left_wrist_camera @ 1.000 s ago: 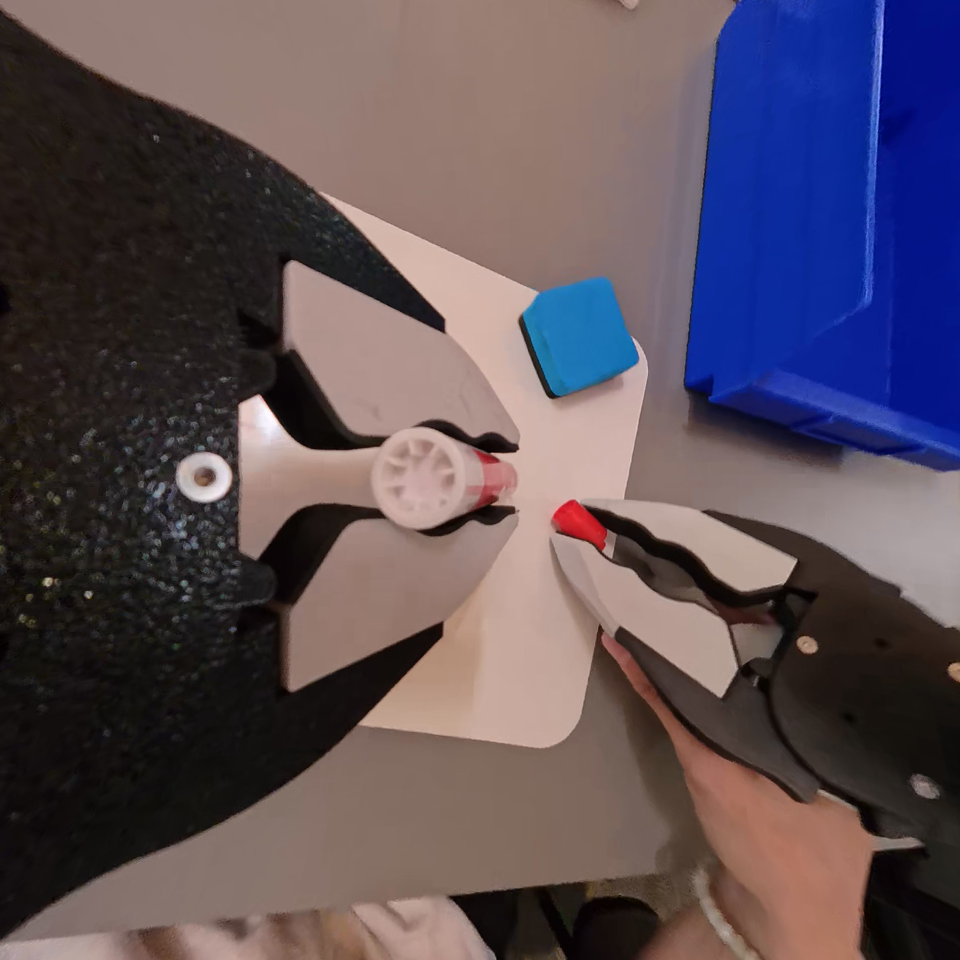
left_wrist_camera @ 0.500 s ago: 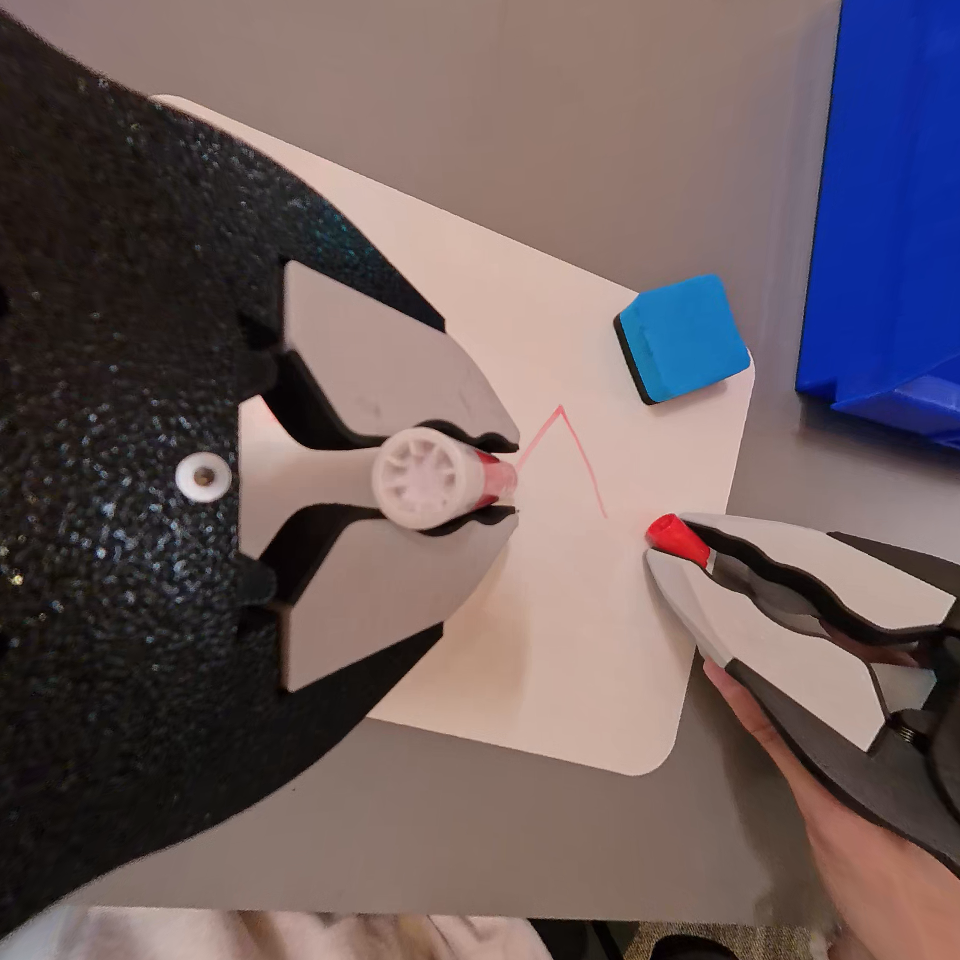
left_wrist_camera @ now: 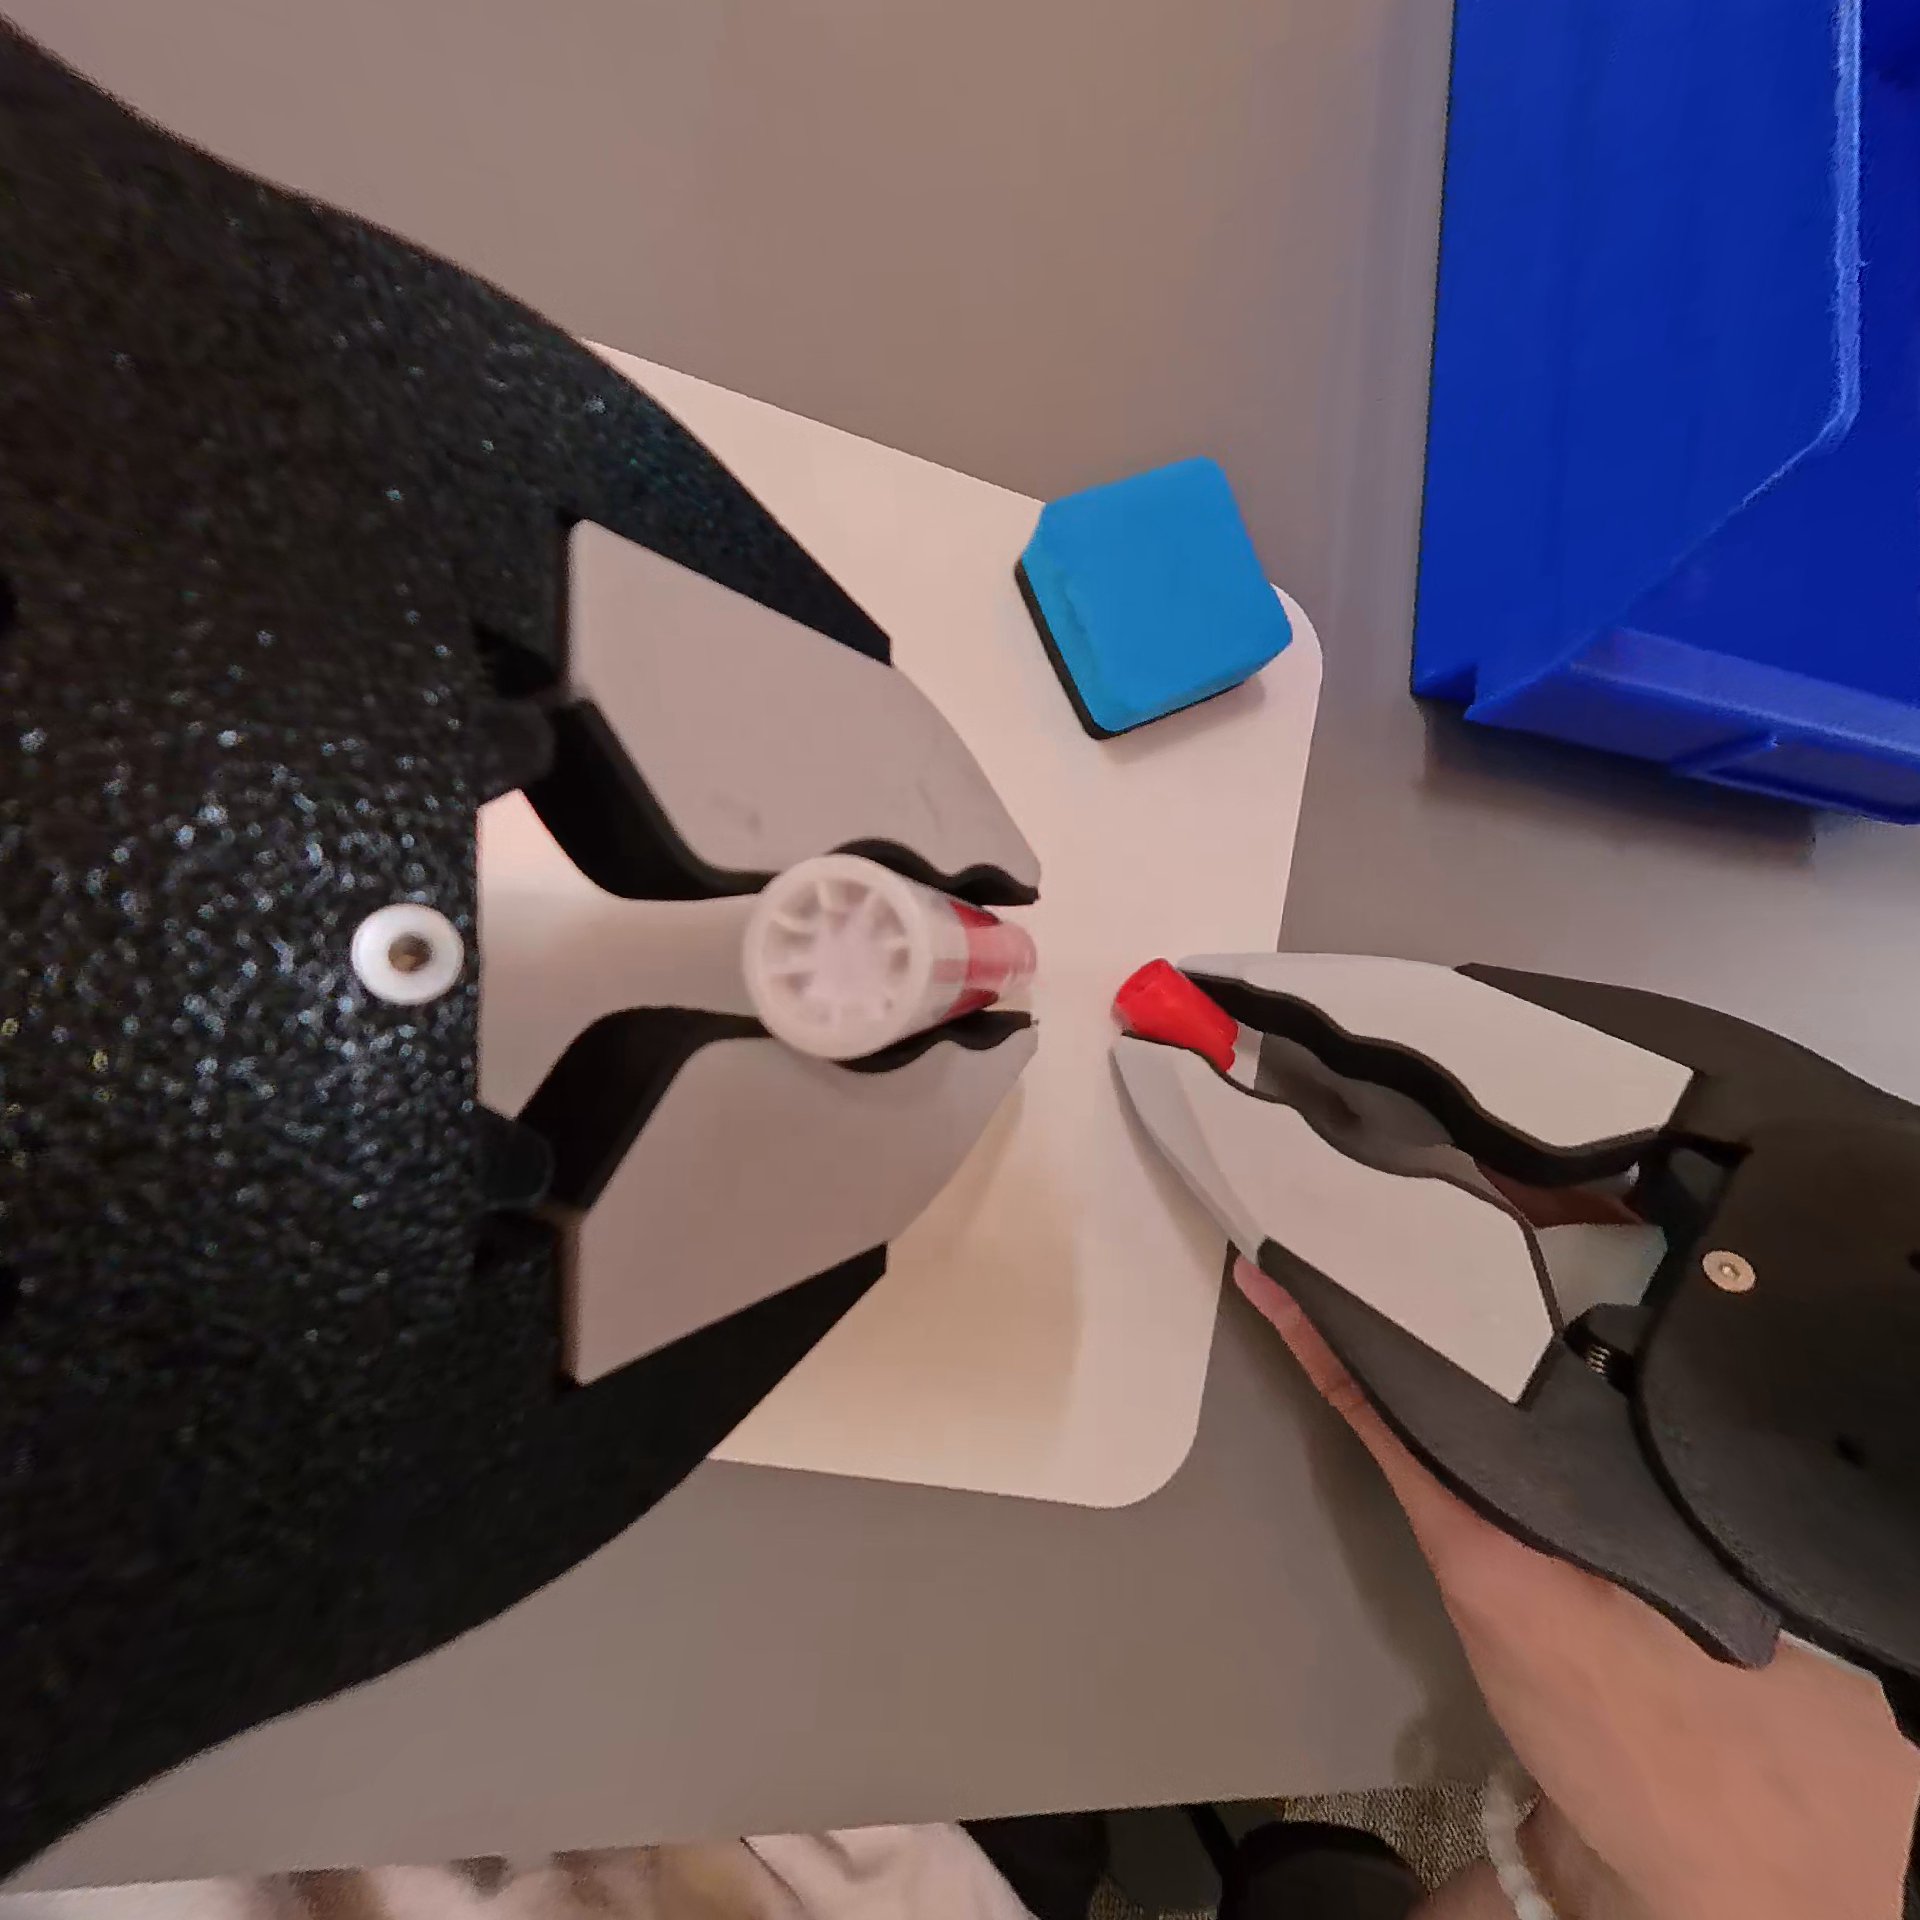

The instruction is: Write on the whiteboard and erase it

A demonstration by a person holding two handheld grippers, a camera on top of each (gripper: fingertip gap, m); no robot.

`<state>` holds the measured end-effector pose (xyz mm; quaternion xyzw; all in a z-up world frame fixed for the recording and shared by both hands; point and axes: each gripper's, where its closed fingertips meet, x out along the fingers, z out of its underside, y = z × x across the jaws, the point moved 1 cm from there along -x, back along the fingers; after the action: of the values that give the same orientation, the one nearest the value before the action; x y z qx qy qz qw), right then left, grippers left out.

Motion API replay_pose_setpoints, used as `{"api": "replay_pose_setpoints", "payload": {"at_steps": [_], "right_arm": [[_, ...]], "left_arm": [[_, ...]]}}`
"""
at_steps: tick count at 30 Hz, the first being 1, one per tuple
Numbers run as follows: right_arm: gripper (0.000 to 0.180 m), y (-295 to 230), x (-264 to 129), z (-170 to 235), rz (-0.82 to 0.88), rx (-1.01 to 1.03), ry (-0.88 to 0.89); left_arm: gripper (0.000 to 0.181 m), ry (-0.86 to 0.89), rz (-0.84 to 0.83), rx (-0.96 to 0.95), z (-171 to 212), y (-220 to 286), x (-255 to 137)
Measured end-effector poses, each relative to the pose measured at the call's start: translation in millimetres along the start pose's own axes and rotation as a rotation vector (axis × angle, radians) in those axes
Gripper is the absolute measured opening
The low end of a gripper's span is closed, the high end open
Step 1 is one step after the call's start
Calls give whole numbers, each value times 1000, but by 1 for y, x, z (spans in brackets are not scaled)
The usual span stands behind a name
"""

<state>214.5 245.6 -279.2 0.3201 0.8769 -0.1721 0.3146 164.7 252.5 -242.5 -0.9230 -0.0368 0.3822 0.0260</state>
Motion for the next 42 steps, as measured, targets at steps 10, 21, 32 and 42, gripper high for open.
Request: {"api": "replay_pose_setpoints", "payload": {"at_steps": [10, 21, 32, 42], "right_arm": [[19, -6, -7, -11, -54, -37, 87], [19, -36, -45, -61, -271, -72, 505], [18, -51, -47, -77, -22, -369, 500], [18, -69, -61, -93, -137, -284, 608]], "left_arm": [[19, 388, 115, -217, -36, -6, -51], [19, 513, 214, -298, -47, -2, -73], [20, 458, 307, -376, -48, 11, -71], [19, 507, 529, -462, -51, 15, -83]]}}
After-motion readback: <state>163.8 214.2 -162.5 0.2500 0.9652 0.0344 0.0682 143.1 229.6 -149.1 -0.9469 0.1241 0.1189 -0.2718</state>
